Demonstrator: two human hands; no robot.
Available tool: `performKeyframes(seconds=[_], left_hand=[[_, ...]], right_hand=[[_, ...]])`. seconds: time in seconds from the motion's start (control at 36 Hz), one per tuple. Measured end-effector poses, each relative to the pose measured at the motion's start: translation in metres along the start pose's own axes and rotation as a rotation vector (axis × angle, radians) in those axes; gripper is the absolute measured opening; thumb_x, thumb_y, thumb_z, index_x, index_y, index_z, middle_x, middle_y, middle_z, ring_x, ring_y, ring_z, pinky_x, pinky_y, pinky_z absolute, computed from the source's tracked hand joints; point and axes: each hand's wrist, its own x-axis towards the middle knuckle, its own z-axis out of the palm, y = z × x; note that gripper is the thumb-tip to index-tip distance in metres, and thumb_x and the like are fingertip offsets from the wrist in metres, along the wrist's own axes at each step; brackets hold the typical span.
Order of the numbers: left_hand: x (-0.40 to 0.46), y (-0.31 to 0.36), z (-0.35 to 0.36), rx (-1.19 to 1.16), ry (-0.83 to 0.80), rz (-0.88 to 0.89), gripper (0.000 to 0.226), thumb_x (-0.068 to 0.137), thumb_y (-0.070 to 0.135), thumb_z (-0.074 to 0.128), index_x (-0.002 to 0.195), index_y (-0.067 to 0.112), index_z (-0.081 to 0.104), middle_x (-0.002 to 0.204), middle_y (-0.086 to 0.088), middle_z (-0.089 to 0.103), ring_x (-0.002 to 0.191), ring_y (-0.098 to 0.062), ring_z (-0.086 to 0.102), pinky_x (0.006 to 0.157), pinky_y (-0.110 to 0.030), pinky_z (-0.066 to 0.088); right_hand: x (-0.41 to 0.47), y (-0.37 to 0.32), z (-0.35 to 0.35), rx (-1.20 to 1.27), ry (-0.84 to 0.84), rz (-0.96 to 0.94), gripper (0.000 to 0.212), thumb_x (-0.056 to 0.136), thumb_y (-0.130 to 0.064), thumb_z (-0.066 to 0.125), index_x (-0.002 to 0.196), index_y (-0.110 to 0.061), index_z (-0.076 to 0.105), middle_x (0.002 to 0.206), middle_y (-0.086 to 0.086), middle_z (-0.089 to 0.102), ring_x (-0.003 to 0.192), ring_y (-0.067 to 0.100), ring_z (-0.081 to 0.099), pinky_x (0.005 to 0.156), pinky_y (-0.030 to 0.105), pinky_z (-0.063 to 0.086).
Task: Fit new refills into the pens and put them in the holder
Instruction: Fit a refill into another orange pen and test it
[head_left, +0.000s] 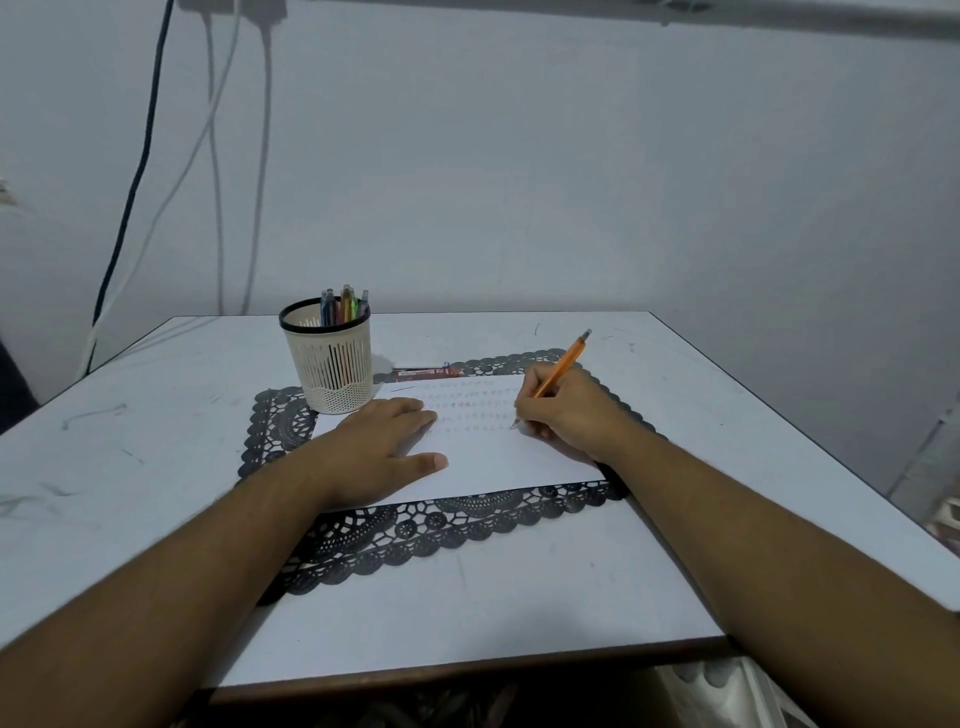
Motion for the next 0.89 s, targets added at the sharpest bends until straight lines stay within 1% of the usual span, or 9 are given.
performKeyframes(seconds=[0.14,0.28,0.44,0.47,0.56,0.61,0.78,0.89], left_hand=[[-0.0006,0.0001,-0.0001,-0.002,-0.004,-0.001,0.076,0.097,0.067,0.045,0.162,0.032,0.024,0.169,0.011,0.016,0.155,-0.011,0.007,0.124,-0.034,0.012],[0.0006,-0.0019,0.0008,-0.002,-0.002,0.002,0.077,0.097,0.069,0.044,0.161,0.032,0.024,0.169,0.011,0.016,0.155,-0.012,0.008,0.125,-0.036,0.013],[0.0008,0.0003,-0.0001,0.011,-0.005,0.003,0.077,0.097,0.068,0.045,0.162,0.030,0.025,0.169,0.010,0.017,0.155,-0.013,0.008,0.125,-0.036,0.013],[0.0009,0.0002,0.0000,0.012,-0.005,0.004,0.079,0.096,0.069,0.045,0.162,0.030,0.025,0.169,0.009,0.017,0.155,-0.013,0.009,0.125,-0.036,0.014],[0.0015,-0.0008,0.0005,0.014,-0.004,0.006,0.077,0.097,0.068,0.045,0.161,0.030,0.026,0.169,0.009,0.018,0.155,-0.014,0.010,0.124,-0.036,0.014],[0.0013,-0.0007,0.0003,0.013,-0.002,0.006,0.075,0.098,0.066,0.045,0.161,0.030,0.026,0.168,0.009,0.018,0.155,-0.014,0.010,0.124,-0.035,0.014],[0.0029,-0.0041,0.0012,0.003,-0.003,0.007,0.078,0.095,0.070,0.043,0.161,0.032,0.026,0.168,0.010,0.018,0.154,-0.013,0.011,0.125,-0.037,0.015],[0.0033,-0.0046,0.0019,-0.001,-0.004,0.001,0.079,0.095,0.071,0.043,0.161,0.032,0.026,0.168,0.011,0.018,0.154,-0.012,0.010,0.126,-0.037,0.015]], right_hand=[[-0.0006,0.0017,-0.0046,0.014,0.051,0.004,0.027,0.087,0.013,0.058,0.068,-0.006,0.056,0.059,0.014,0.058,0.051,0.022,0.048,0.055,0.032,0.042],[-0.0028,-0.0009,-0.0037,-0.034,0.023,0.025,0.021,0.090,0.010,0.061,0.075,-0.005,0.056,0.066,0.016,0.059,0.052,0.015,0.055,0.059,0.028,0.049],[-0.0008,-0.0005,-0.0044,-0.069,0.061,0.024,0.017,0.089,0.008,0.063,0.077,-0.004,0.057,0.065,0.014,0.061,0.051,0.014,0.056,0.062,0.030,0.052],[-0.0015,-0.0005,-0.0045,-0.073,0.062,0.023,0.018,0.089,0.008,0.063,0.077,-0.004,0.057,0.065,0.014,0.059,0.050,0.013,0.056,0.064,0.030,0.054],[-0.0036,-0.0009,-0.0050,-0.074,0.050,0.036,0.022,0.089,0.007,0.063,0.075,-0.007,0.055,0.071,0.015,0.056,0.052,0.010,0.055,0.076,0.033,0.057],[-0.0037,-0.0015,-0.0052,-0.078,0.038,0.041,0.023,0.089,0.006,0.063,0.073,-0.009,0.055,0.072,0.014,0.056,0.053,0.009,0.057,0.079,0.034,0.057],[-0.0047,-0.0033,-0.0023,-0.084,0.047,0.017,0.024,0.091,0.006,0.065,0.073,-0.008,0.057,0.073,0.017,0.060,0.057,0.011,0.060,0.065,0.026,0.055],[-0.0049,-0.0033,-0.0031,-0.097,0.054,0.029,0.021,0.090,0.005,0.065,0.075,-0.008,0.057,0.075,0.016,0.058,0.056,0.010,0.058,0.067,0.027,0.056]])
